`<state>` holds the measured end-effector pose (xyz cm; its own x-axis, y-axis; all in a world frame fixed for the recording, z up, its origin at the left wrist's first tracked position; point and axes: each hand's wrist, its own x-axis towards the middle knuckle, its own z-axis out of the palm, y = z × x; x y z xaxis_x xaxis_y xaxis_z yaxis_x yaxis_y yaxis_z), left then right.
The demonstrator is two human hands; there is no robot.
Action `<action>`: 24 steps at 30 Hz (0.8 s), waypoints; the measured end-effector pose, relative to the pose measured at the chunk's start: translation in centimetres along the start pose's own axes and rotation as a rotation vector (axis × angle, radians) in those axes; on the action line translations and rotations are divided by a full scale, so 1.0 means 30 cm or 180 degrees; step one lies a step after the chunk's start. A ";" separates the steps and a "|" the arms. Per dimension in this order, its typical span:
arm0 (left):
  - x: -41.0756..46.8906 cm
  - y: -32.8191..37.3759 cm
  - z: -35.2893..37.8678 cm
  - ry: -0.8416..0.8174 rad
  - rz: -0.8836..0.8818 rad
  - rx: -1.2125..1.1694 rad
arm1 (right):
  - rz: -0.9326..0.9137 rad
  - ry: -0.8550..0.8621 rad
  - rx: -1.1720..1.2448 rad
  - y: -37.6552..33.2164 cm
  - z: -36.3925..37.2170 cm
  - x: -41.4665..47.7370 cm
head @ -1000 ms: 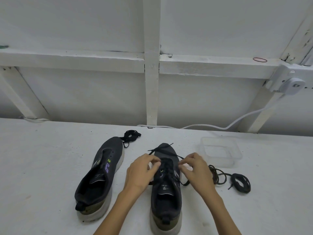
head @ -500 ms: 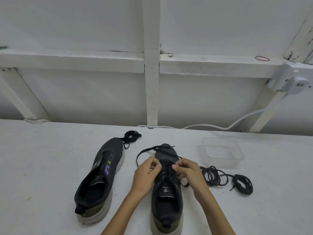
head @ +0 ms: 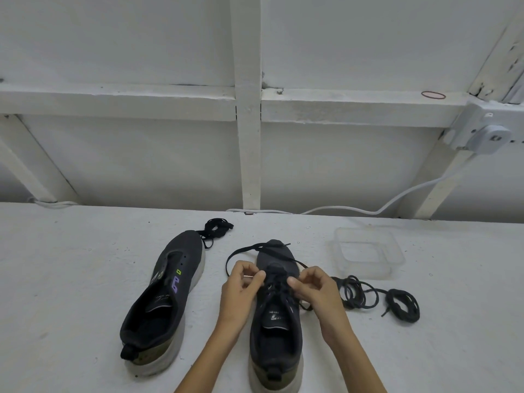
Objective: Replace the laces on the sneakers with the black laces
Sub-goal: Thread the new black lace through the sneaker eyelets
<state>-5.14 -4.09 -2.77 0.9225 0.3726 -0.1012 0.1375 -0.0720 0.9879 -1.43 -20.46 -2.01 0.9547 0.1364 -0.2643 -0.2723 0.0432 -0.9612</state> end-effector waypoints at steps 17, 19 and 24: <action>0.008 0.037 0.014 -0.0319 0.0066 0.1142 | -0.0727 -0.0097 -0.1650 -0.007 0.035 0.010; -0.004 0.024 0.019 -0.0417 -0.0142 0.0752 | -0.0588 -0.0112 -0.1410 -0.001 0.033 0.007; -0.019 -0.010 -0.015 -0.0490 -0.0733 -0.0584 | -0.0027 -0.0077 -0.0430 0.007 0.014 -0.003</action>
<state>-5.87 -3.86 -2.95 0.9203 0.2146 -0.3270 0.2943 0.1709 0.9403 -1.62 -20.05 -2.15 0.9534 0.1605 -0.2556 -0.2440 -0.0889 -0.9657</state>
